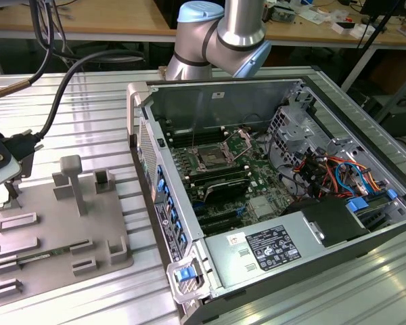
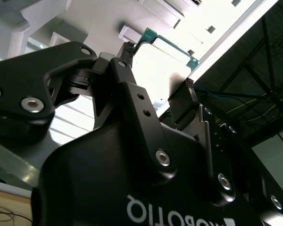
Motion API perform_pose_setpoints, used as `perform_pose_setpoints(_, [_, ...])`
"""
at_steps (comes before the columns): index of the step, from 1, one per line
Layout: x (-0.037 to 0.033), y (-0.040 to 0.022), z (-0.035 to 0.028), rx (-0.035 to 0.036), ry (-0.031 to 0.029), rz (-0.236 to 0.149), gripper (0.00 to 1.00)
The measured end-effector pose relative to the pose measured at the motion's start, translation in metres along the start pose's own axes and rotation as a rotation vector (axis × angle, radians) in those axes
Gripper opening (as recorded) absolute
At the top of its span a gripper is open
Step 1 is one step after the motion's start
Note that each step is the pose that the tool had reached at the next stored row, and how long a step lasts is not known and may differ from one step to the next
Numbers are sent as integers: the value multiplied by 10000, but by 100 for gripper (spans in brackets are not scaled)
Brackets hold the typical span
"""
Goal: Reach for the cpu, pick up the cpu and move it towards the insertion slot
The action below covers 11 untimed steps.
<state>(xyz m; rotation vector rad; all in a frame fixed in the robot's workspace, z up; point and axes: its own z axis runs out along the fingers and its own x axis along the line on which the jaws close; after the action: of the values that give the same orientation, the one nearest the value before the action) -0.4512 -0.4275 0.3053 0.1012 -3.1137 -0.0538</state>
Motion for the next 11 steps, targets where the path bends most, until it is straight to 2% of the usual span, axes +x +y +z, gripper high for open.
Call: perform_pose_setpoints(11, [0,0,-1,2,3,-90,55])
